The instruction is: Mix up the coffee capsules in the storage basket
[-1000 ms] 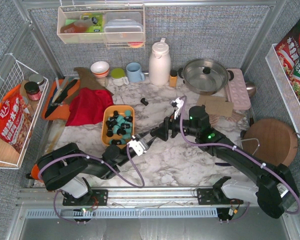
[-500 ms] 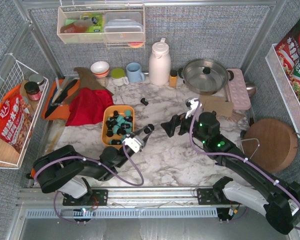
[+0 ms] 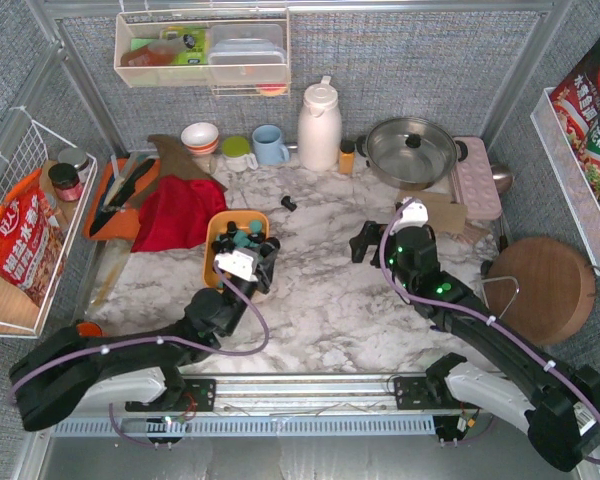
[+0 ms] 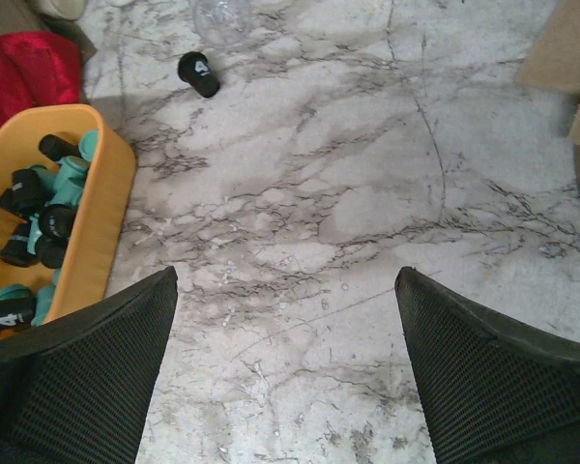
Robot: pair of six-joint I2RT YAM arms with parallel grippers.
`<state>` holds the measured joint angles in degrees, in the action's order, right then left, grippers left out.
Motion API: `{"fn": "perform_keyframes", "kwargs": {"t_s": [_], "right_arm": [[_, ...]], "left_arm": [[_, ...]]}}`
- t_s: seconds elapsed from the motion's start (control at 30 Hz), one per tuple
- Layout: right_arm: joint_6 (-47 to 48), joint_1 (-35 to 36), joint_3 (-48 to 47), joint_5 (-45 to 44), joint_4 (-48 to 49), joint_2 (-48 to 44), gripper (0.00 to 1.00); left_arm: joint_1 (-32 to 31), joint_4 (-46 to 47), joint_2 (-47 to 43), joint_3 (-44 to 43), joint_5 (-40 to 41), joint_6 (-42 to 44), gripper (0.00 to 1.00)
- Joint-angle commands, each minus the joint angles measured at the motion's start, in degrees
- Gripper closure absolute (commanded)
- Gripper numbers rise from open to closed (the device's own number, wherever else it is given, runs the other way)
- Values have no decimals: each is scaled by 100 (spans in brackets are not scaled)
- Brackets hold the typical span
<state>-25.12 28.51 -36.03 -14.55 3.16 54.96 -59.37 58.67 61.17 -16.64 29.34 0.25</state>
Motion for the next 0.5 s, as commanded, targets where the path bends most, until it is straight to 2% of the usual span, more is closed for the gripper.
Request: {"fn": "perform_keyframes", "kwargs": {"t_s": [0.0,0.1,0.23,0.37,0.47], "right_arm": [[58,-4,-81,-298,-67,1,1],[80,-4,-70,-370,-82,-35,1],[65,-4,-77,-335,-87,-10,1],[27,-4,-118,-296,-117,83,1],[-18,-4,-185,-214,-197,198,1]], "left_arm": [[0,-2516,-700,-183,973,-1343,100],[1,-3377,-1163,-187,1375,-2085,100],[4,-3878,-1537,-82,1464,-2678,100],[11,-4407,-1416,-213,1653,-3123,100],[135,-5143,-1136,-475,2028,-3720,92]]}}
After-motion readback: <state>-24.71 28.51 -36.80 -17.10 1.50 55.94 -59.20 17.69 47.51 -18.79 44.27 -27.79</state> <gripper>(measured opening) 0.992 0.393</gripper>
